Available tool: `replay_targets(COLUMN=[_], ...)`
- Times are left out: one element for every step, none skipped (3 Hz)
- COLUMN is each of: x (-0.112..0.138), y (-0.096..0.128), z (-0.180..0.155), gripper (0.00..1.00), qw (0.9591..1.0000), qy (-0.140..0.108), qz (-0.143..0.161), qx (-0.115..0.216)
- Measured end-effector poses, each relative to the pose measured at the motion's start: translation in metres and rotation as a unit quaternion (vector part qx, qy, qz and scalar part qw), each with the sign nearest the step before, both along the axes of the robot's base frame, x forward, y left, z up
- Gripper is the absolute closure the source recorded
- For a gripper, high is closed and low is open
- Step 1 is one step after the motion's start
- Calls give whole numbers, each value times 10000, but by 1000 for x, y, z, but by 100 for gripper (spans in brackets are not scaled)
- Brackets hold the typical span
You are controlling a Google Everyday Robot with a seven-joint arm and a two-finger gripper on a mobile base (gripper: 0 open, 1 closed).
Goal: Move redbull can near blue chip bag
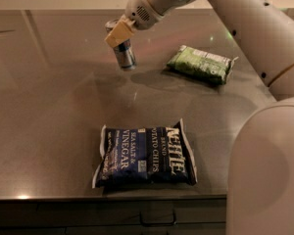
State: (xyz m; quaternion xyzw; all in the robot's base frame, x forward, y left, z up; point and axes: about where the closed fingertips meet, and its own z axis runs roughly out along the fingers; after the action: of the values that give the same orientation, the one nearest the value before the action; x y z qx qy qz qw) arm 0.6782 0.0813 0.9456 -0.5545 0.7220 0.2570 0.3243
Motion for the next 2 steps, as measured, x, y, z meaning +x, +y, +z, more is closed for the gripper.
replay_targets(x=[-38, -78], y=[-22, -44], z=[14, 16], gripper=[100, 100], qw=[9996, 9986], qy=[76, 157], qz=[229, 433], qx=[110, 273])
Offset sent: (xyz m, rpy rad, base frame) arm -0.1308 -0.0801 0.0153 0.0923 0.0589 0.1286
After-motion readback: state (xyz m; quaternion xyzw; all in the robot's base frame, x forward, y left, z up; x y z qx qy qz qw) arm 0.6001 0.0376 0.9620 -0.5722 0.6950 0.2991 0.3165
